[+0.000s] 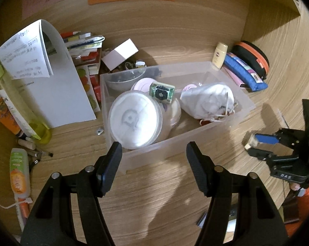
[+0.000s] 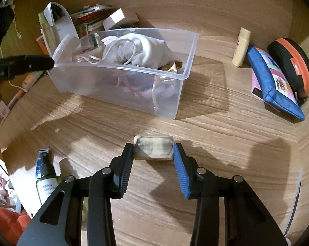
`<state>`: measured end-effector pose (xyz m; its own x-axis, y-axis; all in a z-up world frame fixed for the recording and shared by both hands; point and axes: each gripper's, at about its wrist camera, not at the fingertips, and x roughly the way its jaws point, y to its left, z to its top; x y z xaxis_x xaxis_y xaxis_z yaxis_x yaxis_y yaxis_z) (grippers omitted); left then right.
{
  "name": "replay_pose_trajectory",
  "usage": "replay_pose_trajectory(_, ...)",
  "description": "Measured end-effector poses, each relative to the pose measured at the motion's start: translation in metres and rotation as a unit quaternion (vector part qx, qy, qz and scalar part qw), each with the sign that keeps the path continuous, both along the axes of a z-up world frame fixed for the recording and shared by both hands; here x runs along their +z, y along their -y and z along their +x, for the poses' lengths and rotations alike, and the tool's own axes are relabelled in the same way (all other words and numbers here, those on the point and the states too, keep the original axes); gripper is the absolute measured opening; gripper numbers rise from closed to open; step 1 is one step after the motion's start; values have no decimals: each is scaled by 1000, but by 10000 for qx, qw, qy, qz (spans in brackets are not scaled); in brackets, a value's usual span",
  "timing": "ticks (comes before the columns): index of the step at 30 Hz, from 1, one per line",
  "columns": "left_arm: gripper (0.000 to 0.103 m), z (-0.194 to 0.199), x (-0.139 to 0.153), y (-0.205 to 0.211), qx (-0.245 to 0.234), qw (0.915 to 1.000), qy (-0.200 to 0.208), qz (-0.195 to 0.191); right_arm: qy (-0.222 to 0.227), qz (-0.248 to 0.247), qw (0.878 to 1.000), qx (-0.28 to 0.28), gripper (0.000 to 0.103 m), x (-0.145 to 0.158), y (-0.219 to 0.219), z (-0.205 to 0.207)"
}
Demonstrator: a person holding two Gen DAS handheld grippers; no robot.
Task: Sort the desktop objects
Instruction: 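Grasp the dark green spray bottle with the left gripper while the right holds the soap bar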
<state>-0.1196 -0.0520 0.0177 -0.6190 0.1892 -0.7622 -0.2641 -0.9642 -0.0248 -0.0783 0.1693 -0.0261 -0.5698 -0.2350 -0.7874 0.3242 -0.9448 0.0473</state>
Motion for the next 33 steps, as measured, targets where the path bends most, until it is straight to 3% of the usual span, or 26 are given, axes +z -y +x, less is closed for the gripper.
replay_pose_trajectory(5,65,10,1,3,-119,9997,52,192,-43,-120,9999,-25,37,3,4,3)
replay_pose_trajectory(8,65,28,-4,-2,-163,9999,31,22,-130,-164,9998,-25,37,7,4,7)
replay_pose_trajectory(17,65,76,-30,-22,-559,9961,608,321,-251,-500,9984,-119,37,17,-4,26)
replay_pose_trajectory(25,92,111,-31,-71,-1204,9883,718,598,-258,-584,9978,-156,37,14,-10,48)
replay_pose_trajectory(33,92,112,-52,-110,-1534,9844,841,172,-351,-520,9979,-140,37,17,-20,71)
